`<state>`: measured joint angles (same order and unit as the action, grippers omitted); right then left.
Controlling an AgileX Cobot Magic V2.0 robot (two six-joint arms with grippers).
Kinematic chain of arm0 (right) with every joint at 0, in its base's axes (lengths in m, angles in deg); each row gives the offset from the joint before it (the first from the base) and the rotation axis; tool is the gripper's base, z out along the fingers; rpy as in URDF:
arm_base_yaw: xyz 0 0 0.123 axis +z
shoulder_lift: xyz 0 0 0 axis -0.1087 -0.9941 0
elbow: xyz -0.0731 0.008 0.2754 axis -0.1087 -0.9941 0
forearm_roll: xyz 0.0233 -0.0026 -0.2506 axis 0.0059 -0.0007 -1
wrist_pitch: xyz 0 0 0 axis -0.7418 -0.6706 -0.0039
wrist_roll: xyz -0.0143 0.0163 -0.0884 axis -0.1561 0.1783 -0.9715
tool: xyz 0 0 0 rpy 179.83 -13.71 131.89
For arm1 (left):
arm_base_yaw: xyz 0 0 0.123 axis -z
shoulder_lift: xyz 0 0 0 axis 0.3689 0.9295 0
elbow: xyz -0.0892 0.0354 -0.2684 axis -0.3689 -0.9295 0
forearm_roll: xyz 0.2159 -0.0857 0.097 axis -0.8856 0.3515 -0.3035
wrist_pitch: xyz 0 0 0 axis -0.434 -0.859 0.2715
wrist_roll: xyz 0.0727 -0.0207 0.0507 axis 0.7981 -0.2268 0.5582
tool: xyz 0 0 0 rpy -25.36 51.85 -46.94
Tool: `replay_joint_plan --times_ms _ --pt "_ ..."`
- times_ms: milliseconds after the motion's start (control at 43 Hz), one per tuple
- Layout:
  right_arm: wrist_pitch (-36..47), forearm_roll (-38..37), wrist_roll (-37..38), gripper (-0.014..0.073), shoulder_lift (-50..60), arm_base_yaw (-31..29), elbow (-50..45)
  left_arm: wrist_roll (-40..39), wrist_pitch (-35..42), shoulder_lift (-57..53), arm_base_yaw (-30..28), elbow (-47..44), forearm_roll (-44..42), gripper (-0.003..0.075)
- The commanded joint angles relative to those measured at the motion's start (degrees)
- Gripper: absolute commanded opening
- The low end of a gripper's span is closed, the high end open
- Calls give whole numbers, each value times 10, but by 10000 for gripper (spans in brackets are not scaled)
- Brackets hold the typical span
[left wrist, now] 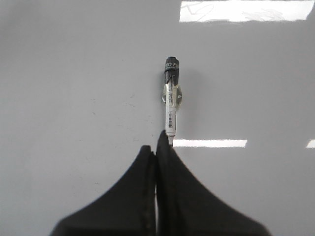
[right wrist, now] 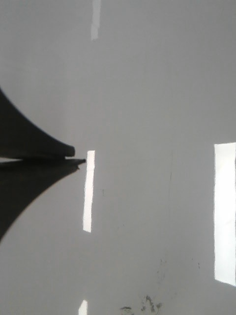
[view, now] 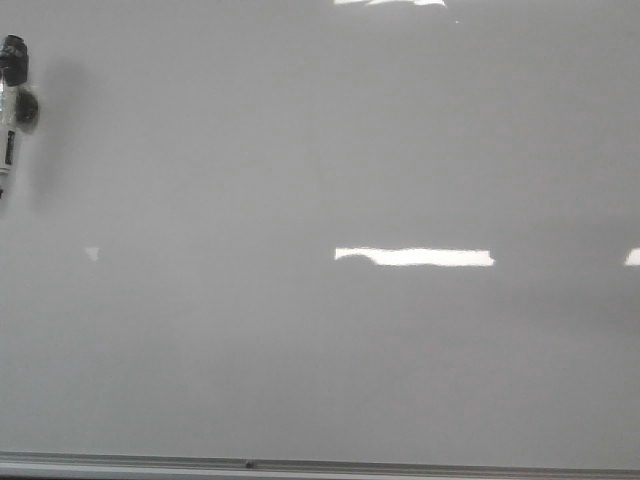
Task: Write number 4 on whiteboard
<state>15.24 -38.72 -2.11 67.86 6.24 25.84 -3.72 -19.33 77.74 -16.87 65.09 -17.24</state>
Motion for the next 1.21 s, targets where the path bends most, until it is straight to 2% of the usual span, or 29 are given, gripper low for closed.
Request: replay_joint_plan --times_ms 0,559,838,1001,1187 --pt "50 0 0 -69 11 0 8 -4 47 -8 1 -4 1 -20" --pt "50 0 0 -69 11 0 8 -4 47 -8 1 -4 1 -20" --pt "56 0 0 -69 11 0 11 -4 83 -8 1 -2 3 -20" --pt "52 0 0 -69 11 0 47 -4 148 -8 1 14 7 -20" --pt "-13 0 0 -69 8 0 121 -4 130 -5 1 87 7 -20"
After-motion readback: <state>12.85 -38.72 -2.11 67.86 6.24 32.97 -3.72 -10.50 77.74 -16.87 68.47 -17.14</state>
